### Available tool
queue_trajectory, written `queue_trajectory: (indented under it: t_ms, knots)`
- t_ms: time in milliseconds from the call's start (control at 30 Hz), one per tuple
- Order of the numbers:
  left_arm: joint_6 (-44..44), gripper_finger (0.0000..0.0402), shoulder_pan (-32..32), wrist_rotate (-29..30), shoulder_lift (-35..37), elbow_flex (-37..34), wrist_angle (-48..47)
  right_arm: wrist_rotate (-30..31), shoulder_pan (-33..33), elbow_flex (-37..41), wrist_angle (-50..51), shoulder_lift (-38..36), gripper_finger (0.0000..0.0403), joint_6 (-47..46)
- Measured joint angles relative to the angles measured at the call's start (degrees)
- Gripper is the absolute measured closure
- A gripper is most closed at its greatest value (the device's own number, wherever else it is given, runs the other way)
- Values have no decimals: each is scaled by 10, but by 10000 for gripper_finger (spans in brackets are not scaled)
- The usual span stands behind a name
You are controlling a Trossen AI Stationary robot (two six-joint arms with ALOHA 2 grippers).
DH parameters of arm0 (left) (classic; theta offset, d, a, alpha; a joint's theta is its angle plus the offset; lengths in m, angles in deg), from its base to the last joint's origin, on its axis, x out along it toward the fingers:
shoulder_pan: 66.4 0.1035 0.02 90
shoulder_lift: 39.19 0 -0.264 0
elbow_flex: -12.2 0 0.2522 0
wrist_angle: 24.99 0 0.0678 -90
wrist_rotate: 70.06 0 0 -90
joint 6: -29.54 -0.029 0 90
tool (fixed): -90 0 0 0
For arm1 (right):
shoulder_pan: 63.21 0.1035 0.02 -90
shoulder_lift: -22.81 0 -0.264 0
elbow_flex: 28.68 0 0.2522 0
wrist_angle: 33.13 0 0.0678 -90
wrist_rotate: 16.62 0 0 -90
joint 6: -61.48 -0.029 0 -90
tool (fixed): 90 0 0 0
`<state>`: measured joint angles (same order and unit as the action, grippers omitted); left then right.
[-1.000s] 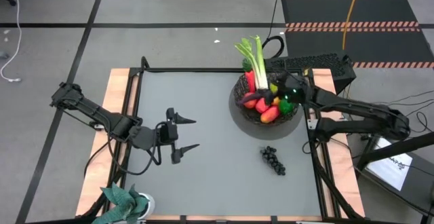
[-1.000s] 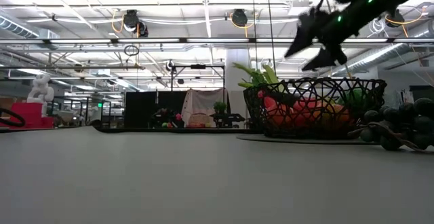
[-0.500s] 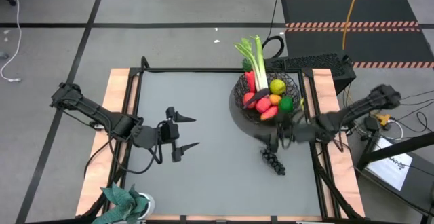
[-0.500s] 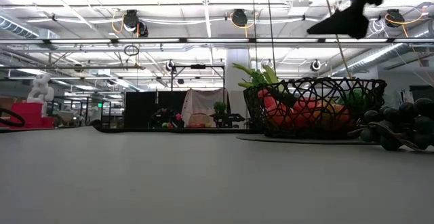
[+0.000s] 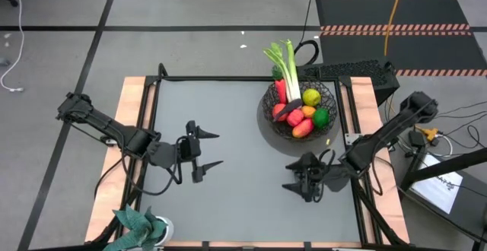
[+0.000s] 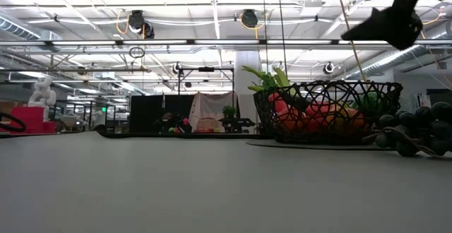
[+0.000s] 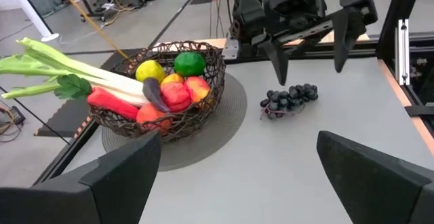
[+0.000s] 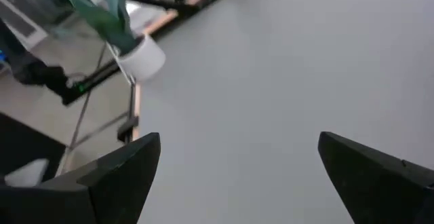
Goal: Build produce basket
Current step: Put the grapes into the black wire basket
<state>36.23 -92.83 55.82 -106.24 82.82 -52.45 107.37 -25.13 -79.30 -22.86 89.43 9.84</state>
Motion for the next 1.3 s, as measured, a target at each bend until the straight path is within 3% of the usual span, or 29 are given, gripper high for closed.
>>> queue_trajectory:
  t_ms: [267,467,667,933,1100,1300]
  knots:
    - [0,11,0,-9,0,0,2,-27,6,0,13,53,9,-144]
    - [-20,11,-2,-46,0,0,-7,-12,27,-1,24,111,9,-264]
    - [-29,11,-2,-49,0,0,-31,-19,-12,-69,149,131,10,-268]
    - [-38,11,-2,-49,0,0,-44,-158,-106,-232,437,165,25,-215]
    - [-53,11,-5,-49,0,0,-80,-274,-161,-280,499,240,27,-178]
    - [-55,11,-1,-48,3,0,-107,-341,-199,-308,564,311,28,-151]
